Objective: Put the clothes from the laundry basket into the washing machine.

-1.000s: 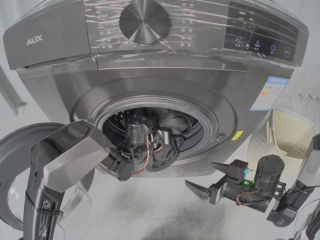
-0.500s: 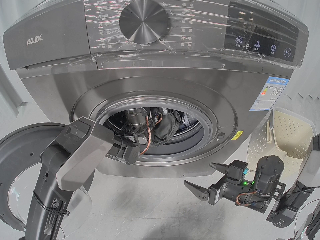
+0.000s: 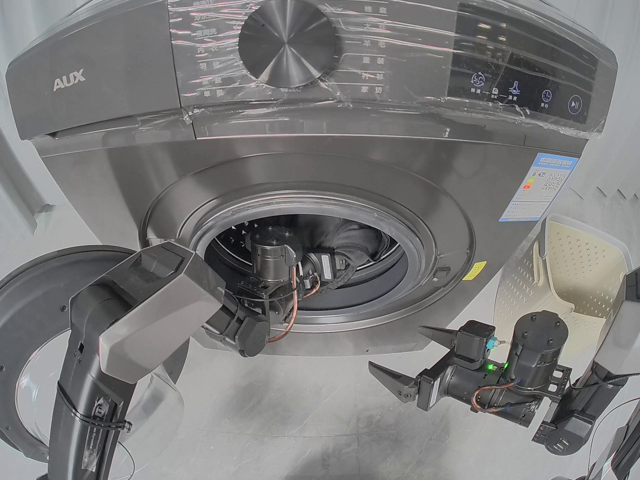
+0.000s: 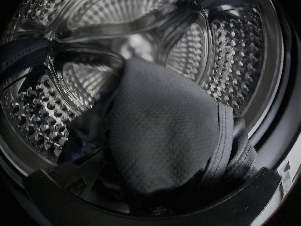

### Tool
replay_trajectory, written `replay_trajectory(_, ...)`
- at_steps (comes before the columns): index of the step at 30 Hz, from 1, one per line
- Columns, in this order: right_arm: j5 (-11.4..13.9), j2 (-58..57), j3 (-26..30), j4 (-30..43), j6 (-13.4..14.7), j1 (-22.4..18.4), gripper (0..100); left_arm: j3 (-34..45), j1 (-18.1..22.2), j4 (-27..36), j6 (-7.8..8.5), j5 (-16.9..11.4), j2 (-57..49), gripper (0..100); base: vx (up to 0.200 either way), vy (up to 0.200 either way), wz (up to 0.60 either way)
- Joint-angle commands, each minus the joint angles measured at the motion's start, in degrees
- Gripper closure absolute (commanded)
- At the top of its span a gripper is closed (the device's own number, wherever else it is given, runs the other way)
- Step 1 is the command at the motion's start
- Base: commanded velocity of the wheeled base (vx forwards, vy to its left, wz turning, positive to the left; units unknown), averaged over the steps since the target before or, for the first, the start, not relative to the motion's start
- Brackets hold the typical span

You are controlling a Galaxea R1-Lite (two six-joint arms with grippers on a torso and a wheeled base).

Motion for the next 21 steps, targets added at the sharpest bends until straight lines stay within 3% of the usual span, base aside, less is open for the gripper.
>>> replay_trajectory(1, 0.0, 0.1, 0.0, 0.0, 0.0, 0.0, 0, 4.1, -0.8, 1.9, 0.93, -1.3, -2.2, 0, 0.0, 0.0, 0.0)
replay_trajectory(8, 0.1, 0.1, 0.0, 0.0, 0.0, 0.0, 0, 2.3, -0.1, 2.0, 3.04, -1.2, 1.2, 0, 0.0, 0.0, 0.0)
replay_trajectory(9, 0.1, 0.1, -0.1, 0.0, 0.0, 0.0, 0, 1.9, 0.0, 2.0, 3.31, -1.2, 1.5, 100, 0.0, 0.0, 0.0)
replay_trajectory(18, 0.1, 0.4, -0.1, 0.0, 0.1, 0.0, 0, -2.4, -0.1, 2.0, 3.22, -1.3, 2.7, 100, 0.0, 0.0, 0.0)
replay_trajectory(21, 0.1, 0.4, -0.2, -0.1, 0.1, 0.1, 0, -5.9, -0.3, 1.5, 0.84, -0.3, 3.3, 100, 0.0, 0.0, 0.0)
